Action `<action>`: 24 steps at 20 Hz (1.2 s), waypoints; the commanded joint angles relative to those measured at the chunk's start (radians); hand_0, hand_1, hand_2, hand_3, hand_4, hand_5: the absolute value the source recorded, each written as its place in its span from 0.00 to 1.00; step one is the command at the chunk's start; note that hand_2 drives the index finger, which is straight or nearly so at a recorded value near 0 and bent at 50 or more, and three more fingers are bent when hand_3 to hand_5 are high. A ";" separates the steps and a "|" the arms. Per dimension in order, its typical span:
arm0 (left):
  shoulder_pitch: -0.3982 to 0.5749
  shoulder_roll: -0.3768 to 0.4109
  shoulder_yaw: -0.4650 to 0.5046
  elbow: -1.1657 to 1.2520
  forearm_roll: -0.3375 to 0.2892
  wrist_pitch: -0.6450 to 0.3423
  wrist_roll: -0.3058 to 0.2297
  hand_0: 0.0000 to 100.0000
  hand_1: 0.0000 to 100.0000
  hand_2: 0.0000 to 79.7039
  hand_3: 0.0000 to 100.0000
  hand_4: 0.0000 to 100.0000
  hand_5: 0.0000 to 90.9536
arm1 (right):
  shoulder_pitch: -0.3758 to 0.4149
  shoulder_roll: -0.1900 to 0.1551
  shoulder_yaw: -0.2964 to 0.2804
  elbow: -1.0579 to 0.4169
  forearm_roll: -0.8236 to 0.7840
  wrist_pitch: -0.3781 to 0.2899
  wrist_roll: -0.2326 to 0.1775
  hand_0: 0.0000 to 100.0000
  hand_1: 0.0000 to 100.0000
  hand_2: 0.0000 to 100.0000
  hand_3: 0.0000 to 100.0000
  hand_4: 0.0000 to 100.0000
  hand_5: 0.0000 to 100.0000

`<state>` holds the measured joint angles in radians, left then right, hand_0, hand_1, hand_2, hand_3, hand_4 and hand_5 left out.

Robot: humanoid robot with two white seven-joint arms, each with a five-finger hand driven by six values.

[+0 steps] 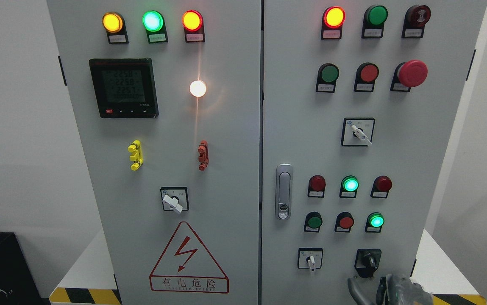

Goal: Flip black knob to close circuit
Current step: 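Raise the right hand up to the black rotary knob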

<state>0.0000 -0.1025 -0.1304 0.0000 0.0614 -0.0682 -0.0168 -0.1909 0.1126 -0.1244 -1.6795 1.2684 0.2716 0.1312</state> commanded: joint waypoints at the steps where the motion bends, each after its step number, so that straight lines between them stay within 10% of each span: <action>1: 0.022 0.000 0.000 -0.023 0.000 -0.001 0.000 0.12 0.56 0.00 0.00 0.00 0.00 | -0.010 -0.004 -0.020 0.009 0.000 0.005 0.014 0.00 0.01 0.84 0.99 0.88 0.94; 24: 0.022 0.000 0.000 -0.023 0.000 -0.001 0.000 0.12 0.56 0.00 0.00 0.00 0.00 | -0.038 -0.008 -0.052 0.012 0.000 0.008 0.015 0.00 0.01 0.84 0.99 0.88 0.94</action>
<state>0.0000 -0.1026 -0.1304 0.0000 0.0614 -0.0682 -0.0168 -0.2260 0.1070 -0.1514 -1.6700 1.2684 0.2793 0.1482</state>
